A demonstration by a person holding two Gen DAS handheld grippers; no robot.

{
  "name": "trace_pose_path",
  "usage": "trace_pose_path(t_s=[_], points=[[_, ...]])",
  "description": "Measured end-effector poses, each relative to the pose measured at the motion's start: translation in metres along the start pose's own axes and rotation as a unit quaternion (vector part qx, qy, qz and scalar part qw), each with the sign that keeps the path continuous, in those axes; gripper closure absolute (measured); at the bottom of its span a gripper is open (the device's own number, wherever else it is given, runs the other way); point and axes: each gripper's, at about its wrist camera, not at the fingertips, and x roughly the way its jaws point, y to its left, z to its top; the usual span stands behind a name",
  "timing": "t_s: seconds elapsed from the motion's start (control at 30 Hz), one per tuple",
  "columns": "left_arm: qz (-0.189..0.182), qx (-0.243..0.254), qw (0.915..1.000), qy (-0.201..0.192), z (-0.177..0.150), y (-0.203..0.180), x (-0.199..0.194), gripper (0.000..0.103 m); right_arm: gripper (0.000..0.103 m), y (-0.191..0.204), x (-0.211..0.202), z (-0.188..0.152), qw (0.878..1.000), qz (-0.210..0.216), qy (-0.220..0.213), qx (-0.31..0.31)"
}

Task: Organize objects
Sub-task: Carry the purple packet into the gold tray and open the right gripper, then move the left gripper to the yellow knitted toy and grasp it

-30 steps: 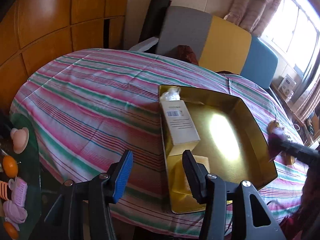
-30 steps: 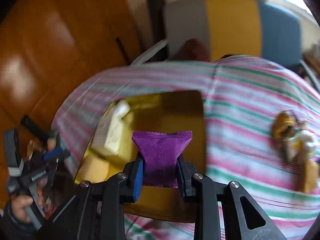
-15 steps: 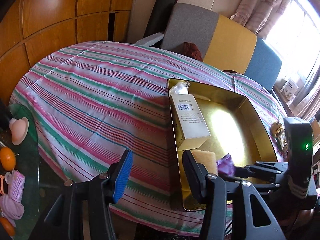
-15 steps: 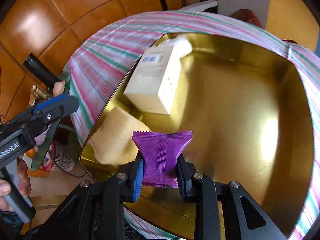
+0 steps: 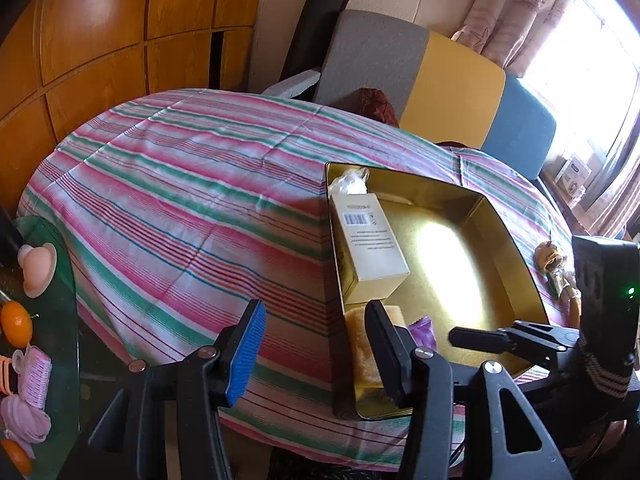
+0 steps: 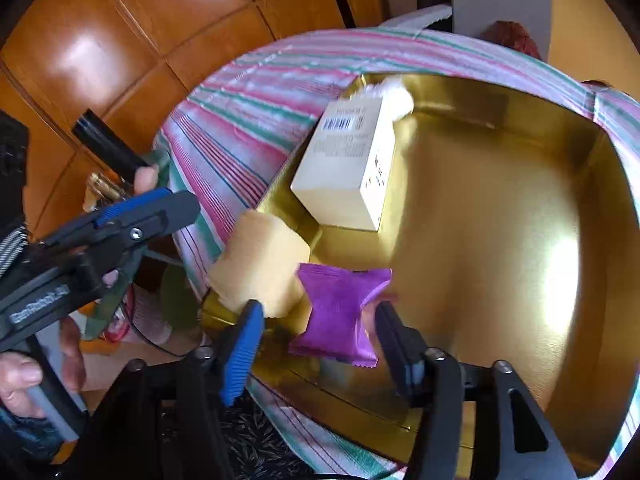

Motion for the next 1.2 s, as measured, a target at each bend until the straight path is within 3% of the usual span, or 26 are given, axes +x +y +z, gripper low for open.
trace_pose_path(t_s=[0.4,0.8,1.07,1.13,1.2], points=[[0.007,0.034,0.9992,-0.021,0.007,-0.018,-0.017,0.051,0.029,-0.033,-0.07,-0.011,0.995,-0.034,-0.077,0.049],[-0.004,0.092,0.9955,-0.021,0.008,-0.06,-0.019,0.051,0.018,-0.122,-0.147,-0.044,0.973,-0.119,-0.137,0.141],[-0.036,0.137,0.9899,-0.001,0.013,-0.105,-0.01,0.051,0.014,-0.194,-0.209,-0.072,0.941,-0.205,-0.178,0.201],[-0.045,0.146,0.9882,0.011,0.013,-0.117,-0.005,0.051,0.014,-0.216,-0.229,-0.081,0.926,-0.233,-0.197,0.224],[-0.056,0.156,0.986,0.019,0.012,-0.132,-0.001,0.051,0.014,-0.24,-0.249,-0.095,0.902,-0.264,-0.222,0.258]])
